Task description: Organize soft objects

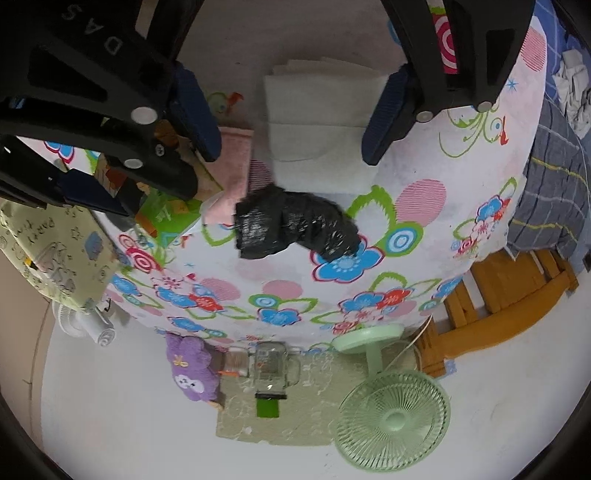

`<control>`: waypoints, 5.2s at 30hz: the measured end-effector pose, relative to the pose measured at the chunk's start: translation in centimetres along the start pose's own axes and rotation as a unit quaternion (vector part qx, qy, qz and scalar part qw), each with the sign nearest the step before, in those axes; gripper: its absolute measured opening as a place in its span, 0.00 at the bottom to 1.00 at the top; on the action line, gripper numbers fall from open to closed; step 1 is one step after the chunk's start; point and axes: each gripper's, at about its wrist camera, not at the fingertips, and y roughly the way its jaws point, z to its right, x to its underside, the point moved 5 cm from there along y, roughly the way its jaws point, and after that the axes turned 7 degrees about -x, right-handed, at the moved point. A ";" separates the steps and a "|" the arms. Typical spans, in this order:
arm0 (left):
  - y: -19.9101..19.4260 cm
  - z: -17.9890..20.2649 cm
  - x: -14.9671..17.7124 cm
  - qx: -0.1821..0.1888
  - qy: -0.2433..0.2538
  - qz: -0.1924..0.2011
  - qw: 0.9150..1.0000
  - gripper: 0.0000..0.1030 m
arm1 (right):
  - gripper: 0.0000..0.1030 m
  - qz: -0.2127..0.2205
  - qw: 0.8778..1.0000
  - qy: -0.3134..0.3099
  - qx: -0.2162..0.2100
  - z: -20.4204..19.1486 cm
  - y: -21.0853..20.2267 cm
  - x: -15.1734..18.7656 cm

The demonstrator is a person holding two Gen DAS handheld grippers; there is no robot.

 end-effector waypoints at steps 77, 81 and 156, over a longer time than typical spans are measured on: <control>-7.5 4.2 -3.9 0.015 -0.014 0.042 0.999 0.18 | 0.52 0.059 0.998 0.005 0.011 2.2 -7.7 -2.7; -8.3 4.9 -4.7 0.016 -0.012 0.052 0.998 0.18 | 0.52 0.070 0.997 0.005 0.010 2.7 -8.6 -3.2; -3.3 28.2 -11.0 0.134 0.133 0.044 0.981 0.39 | 0.52 0.092 0.980 0.126 0.121 26.5 -12.8 -3.1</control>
